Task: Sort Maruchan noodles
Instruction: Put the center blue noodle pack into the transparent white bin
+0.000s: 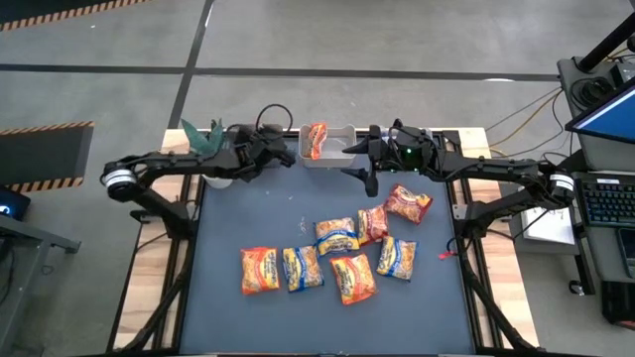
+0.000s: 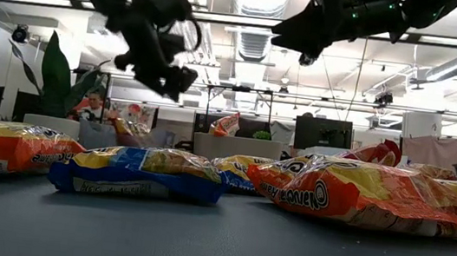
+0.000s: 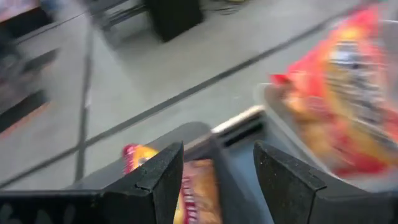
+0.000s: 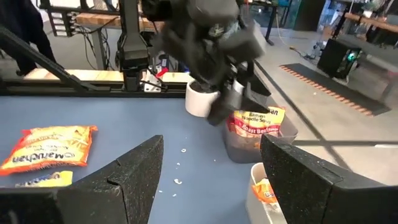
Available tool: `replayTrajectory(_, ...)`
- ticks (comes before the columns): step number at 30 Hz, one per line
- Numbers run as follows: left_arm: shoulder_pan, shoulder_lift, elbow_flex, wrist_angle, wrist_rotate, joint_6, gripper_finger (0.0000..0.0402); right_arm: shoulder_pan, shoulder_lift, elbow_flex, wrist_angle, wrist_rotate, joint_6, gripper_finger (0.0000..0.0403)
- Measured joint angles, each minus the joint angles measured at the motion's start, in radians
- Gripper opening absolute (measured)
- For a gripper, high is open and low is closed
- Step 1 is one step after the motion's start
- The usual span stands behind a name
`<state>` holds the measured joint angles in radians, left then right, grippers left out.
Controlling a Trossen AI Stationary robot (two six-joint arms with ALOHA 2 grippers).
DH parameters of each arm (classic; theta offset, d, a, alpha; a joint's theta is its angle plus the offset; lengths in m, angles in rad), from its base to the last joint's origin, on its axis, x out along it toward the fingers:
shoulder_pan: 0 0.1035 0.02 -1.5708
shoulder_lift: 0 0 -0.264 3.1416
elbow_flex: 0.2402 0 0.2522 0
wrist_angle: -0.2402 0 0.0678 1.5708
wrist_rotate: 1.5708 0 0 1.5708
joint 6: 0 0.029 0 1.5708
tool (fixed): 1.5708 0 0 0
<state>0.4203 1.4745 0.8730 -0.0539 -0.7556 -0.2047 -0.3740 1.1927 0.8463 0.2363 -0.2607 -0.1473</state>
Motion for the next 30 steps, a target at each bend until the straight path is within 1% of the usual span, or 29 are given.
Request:
replayTrajectory(3,-0.04,-0.067,0.0,-0.056,0.135,0.12,0.0178,0.0,0.0,0.0,0.0,0.0,0.057,0.0256)
replayTrajectory(5,-0.069,-0.11,-0.003,-0.108,0.266,0.188,0.0178,0.001,0.0,0.0,0.0,-0.001,0.098,0.0256)
replayTrajectory(9,-0.123,-0.178,-0.021,-0.198,0.566,0.287,0.0178,0.021,0.002,0.0,-0.027,-0.001,0.189,0.0255)
replayTrajectory(11,-0.148,-0.2,-0.03,-0.203,0.652,0.298,0.0178,0.045,0.002,0.0,-0.06,-0.002,0.228,0.0253)
replayTrajectory(13,-0.17,-0.213,-0.036,-0.206,0.677,0.3,0.0178,0.076,0.002,0.0,-0.082,-0.001,0.279,0.0247)
replayTrajectory(18,-0.22,-0.212,-0.038,-0.203,0.679,0.343,0.0178,0.176,0.002,0.0,-0.09,-0.005,0.416,0.0228)
replayTrajectory(26,-0.274,-0.148,-0.038,-0.182,0.681,0.354,0.0178,0.301,0.026,0.0,-0.113,0.006,0.666,0.0189)
replayTrajectory(30,-0.288,-0.114,-0.038,-0.168,0.683,0.354,0.0178,0.342,0.075,0.001,-0.138,0.024,0.733,0.0164)
